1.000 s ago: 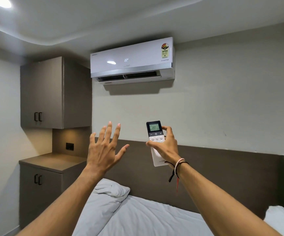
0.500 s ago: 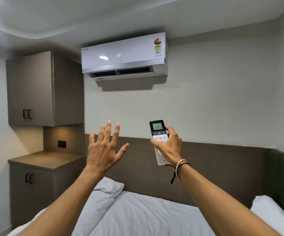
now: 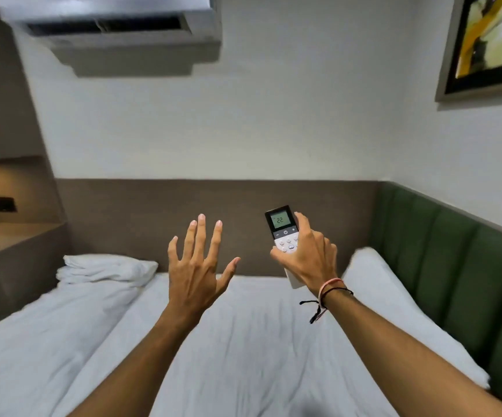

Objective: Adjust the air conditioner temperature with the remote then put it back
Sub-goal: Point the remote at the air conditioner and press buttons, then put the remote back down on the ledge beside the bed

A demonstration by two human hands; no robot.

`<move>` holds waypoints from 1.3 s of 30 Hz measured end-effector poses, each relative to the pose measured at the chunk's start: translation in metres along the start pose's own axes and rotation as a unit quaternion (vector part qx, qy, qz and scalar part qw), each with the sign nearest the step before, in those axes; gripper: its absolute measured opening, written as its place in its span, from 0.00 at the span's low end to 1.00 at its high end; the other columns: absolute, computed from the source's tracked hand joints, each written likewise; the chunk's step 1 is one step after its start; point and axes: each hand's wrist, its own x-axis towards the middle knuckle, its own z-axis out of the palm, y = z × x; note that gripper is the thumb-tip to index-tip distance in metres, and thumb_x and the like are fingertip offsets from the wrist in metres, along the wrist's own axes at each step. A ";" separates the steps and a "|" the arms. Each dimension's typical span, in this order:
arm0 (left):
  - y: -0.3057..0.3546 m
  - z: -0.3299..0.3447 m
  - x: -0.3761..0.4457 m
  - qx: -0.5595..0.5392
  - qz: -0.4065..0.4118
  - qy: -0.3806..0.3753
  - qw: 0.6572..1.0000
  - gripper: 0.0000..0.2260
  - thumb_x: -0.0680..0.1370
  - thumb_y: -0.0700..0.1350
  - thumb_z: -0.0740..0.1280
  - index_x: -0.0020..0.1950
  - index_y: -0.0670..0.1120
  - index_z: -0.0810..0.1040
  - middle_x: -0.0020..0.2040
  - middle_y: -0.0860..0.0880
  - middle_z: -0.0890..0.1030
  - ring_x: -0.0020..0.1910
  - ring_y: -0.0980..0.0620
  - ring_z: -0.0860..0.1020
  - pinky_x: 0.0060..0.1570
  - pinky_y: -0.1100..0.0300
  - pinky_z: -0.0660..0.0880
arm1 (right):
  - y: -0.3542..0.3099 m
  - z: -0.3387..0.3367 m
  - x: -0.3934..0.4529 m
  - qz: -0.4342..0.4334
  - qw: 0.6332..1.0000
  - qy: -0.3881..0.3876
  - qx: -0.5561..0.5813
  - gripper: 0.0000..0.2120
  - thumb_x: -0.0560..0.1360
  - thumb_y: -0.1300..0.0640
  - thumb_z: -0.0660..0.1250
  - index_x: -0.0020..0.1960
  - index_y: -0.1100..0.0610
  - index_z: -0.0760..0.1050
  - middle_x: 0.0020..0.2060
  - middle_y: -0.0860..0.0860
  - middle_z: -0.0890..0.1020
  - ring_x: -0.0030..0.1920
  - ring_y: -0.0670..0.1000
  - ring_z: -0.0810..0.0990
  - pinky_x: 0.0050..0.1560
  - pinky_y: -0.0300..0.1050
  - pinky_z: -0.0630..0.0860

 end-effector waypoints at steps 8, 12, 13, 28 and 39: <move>0.127 0.122 -0.077 -0.068 0.062 -0.091 0.992 0.34 0.81 0.67 0.50 0.82 0.49 0.57 0.83 0.40 0.58 0.81 0.41 0.60 0.73 0.36 0.63 | 0.156 0.018 -0.102 0.127 0.986 -0.096 -0.041 0.27 0.64 0.42 0.71 0.60 0.51 0.72 0.45 0.51 0.80 0.43 0.60 0.81 0.40 0.48 0.72; 0.181 0.183 -0.137 -0.082 0.081 -0.148 0.982 0.35 0.82 0.67 0.48 0.83 0.50 0.53 0.84 0.41 0.56 0.83 0.43 0.55 0.76 0.36 0.61 | 0.229 0.040 -0.173 0.201 0.965 -0.159 -0.058 0.29 0.65 0.43 0.73 0.61 0.53 0.72 0.47 0.53 0.73 0.44 0.62 0.79 0.42 0.49 0.72; 0.193 0.197 -0.156 -0.082 0.087 -0.157 0.980 0.35 0.82 0.67 0.48 0.83 0.50 0.52 0.84 0.41 0.55 0.83 0.43 0.55 0.76 0.36 0.61 | 0.245 0.045 -0.193 0.222 0.957 -0.178 -0.064 0.29 0.65 0.43 0.73 0.62 0.53 0.72 0.48 0.54 0.73 0.45 0.62 0.79 0.43 0.50 0.73; 0.298 0.350 -0.457 -0.130 0.125 -0.382 0.906 0.34 0.82 0.65 0.51 0.84 0.50 0.51 0.84 0.40 0.55 0.82 0.43 0.56 0.77 0.36 0.58 | 0.423 0.136 -0.506 0.447 0.805 -0.373 -0.113 0.32 0.68 0.48 0.75 0.69 0.56 0.71 0.62 0.59 0.76 0.59 0.63 0.78 0.52 0.55 0.76; 0.299 0.375 -0.539 -0.096 0.129 -0.479 0.863 0.33 0.83 0.65 0.44 0.84 0.49 0.48 0.84 0.38 0.51 0.83 0.41 0.52 0.78 0.36 0.57 | 0.462 0.156 -0.595 0.492 0.748 -0.414 -0.165 0.29 0.70 0.48 0.76 0.66 0.58 0.72 0.61 0.59 0.77 0.61 0.61 0.77 0.54 0.55 0.79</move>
